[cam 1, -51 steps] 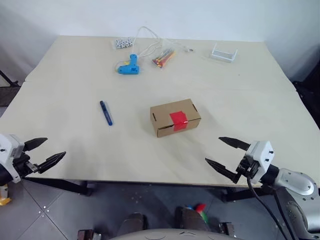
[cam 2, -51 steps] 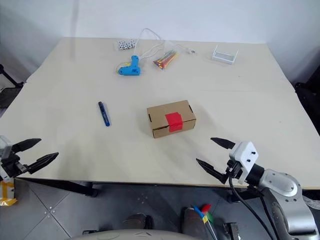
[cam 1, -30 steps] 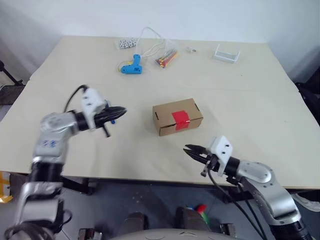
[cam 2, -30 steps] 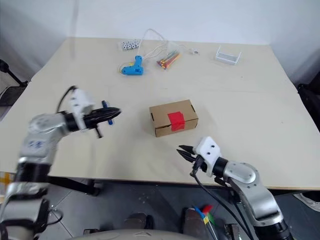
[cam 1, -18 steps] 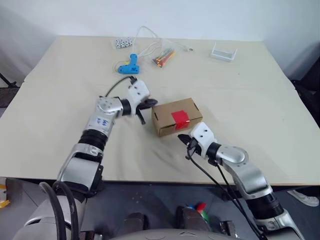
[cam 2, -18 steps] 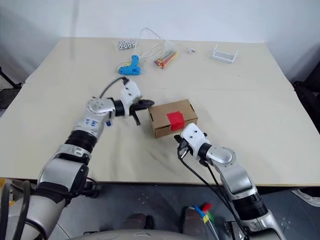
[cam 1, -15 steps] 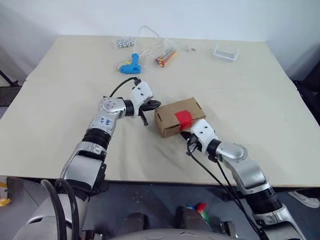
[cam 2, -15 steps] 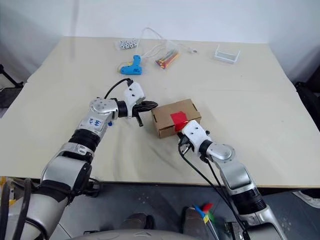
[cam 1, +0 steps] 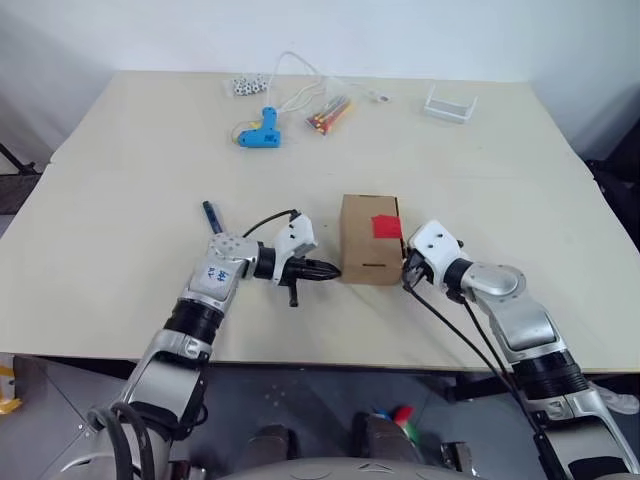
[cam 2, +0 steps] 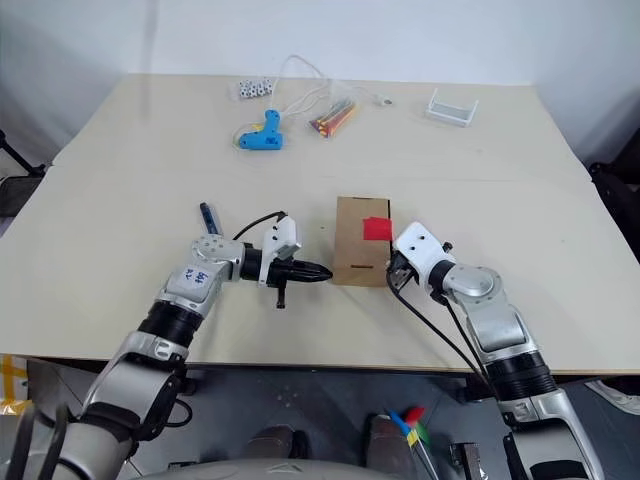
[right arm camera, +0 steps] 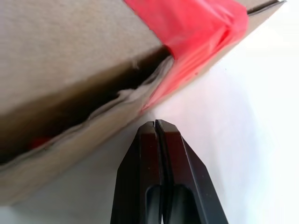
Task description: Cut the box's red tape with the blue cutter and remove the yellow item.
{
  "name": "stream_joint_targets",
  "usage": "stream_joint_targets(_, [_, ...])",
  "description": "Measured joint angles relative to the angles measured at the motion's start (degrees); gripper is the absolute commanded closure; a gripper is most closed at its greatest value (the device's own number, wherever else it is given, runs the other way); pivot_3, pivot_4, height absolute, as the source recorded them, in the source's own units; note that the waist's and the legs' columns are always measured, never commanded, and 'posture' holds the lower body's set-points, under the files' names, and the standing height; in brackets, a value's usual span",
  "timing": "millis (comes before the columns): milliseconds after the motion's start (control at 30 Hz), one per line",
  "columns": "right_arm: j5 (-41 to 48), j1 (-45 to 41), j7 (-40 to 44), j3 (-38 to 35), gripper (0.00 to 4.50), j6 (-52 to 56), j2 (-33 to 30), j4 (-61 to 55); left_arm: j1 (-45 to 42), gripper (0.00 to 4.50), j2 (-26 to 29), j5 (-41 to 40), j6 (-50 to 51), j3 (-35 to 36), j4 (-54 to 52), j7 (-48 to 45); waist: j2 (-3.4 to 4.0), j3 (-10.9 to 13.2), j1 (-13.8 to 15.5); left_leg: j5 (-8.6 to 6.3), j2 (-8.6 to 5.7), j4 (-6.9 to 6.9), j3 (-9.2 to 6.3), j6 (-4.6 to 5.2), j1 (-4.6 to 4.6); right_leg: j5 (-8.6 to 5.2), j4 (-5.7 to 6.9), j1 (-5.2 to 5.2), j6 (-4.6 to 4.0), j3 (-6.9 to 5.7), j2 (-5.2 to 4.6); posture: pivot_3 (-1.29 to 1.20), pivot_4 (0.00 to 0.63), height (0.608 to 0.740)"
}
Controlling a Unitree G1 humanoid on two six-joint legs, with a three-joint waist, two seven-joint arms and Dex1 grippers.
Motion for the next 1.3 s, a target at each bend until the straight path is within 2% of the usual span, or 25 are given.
stream_joint_targets(233, [0.5, -1.4, 5.0, -1.9, 4.47, -7.7, -1.0, 5.8, 6.7, 4.5, -4.0, -1.2, 7.3, -1.3, -11.1, 5.8, 0.02, 0.0, 0.1, 0.0, 0.0, 0.0, 0.01, -0.01, 0.02, 0.0, -0.03, 0.02, 0.0, 0.06, -0.02, 0.0, 0.15, 0.74])
stream_joint_targets(333, [0.1, -1.5, 6.9, -1.8, 4.47, -9.2, -2.3, 7.9, 9.3, 4.5, -2.1, -1.3, 9.9, -2.2, -16.4, 6.7, 0.03, 0.0, 0.0, 0.0, 0.0, 0.0, 0.01, -0.02, 0.03, 0.0, -0.02, 0.02, 0.0, 0.08, -0.02, 0.0, 0.15, 0.74])
stream_joint_targets(400, [0.2, -1.5, 8.3, -2.4, 4.47, -10.3, -4.1, 9.0, 10.2, 4.5, 1.2, -2.2, 11.9, -0.7, -18.5, 6.7, 0.07, 0.0, 0.0, 0.01, 0.03, 0.0, 0.01, -0.05, 0.04, 0.0, -0.02, 0.02, -0.01, 0.08, -0.01, 0.0, 0.15, 0.74])
stream_joint_targets(500, [0.5, -3.0, 10.8, -3.7, 4.47, -13.0, -6.7, 13.2, 10.0, 4.5, 5.7, -3.4, 12.9, 3.2, -18.8, 7.0, 0.1, 0.1, -0.2, 0.02, 0.02, 0.0, 0.03, -0.06, 0.11, 0.01, -0.04, 0.05, -0.03, 0.11, -0.03, 0.0, 0.15, 0.74])
stream_joint_targets(567, [0.3, -5.3, 11.4, -4.2, 4.47, -15.4, -7.1, 17.0, 9.0, 4.5, 6.0, -3.4, 12.4, 4.0, -17.2, 8.0, 0.1, 0.1, -0.1, 0.02, 0.02, 0.0, 0.03, -0.07, 0.17, 0.01, -0.05, 0.12, -0.03, 0.1, -0.04, 0.0, 0.15, 0.74])
stream_joint_targets(767, [1.4, -11.3, 13.5, -4.2, 4.47, -22.1, -1.6, 26.5, 4.7, 4.5, -0.1, -2.4, 8.0, 2.5, -9.4, 13.2, 0.1, 0.1, 0.0, 0.0, 0.01, -0.02, 0.01, -0.1, 0.13, 0.02, -0.08, 0.12, -0.01, -0.02, -0.03, 0.0, 0.15, 0.74])
stream_joint_targets(933, [1.7, -11.7, 16.5, -3.8, 4.47, -25.0, 0.4, 30.2, 4.9, 4.5, -1.3, -2.3, 7.7, -0.2, -8.6, 12.5, 0.11, 0.1, -0.1, -0.01, 0.02, -0.03, 0.02, -0.11, 0.09, 0.02, -0.08, 0.08, 0.0, -0.09, -0.02, 0.0, 0.15, 0.74])
stream_joint_targets(1100, [2.1, -13.1, 20.7, -3.7, 4.47, -26.7, 1.9, 31.0, 9.4, 4.5, -0.7, -3.8, 9.7, -3.2, -15.8, 8.7, 0.12, 0.1, -0.2, -0.01, 0.06, -0.01, 0.02, -0.12, 0.13, 0.02, -0.06, 0.1, -0.01, -0.04, 0.0, 0.0, 0.15, 0.74])
stream_joint_targets(1300, [2.5, -13.2, 23.4, -3.7, 4.47, -27.5, 2.9, 32.1, 10.8, 4.5, 0.0, -4.6, 11.6, -3.5, -20.0, 8.6, 0.14, 0.1, -0.1, 0.0, 0.05, 0.01, 0.01, -0.14, 0.15, 0.02, -0.04, 0.12, -0.01, 0.0, -0.04, 0.0, 0.15, 0.74])
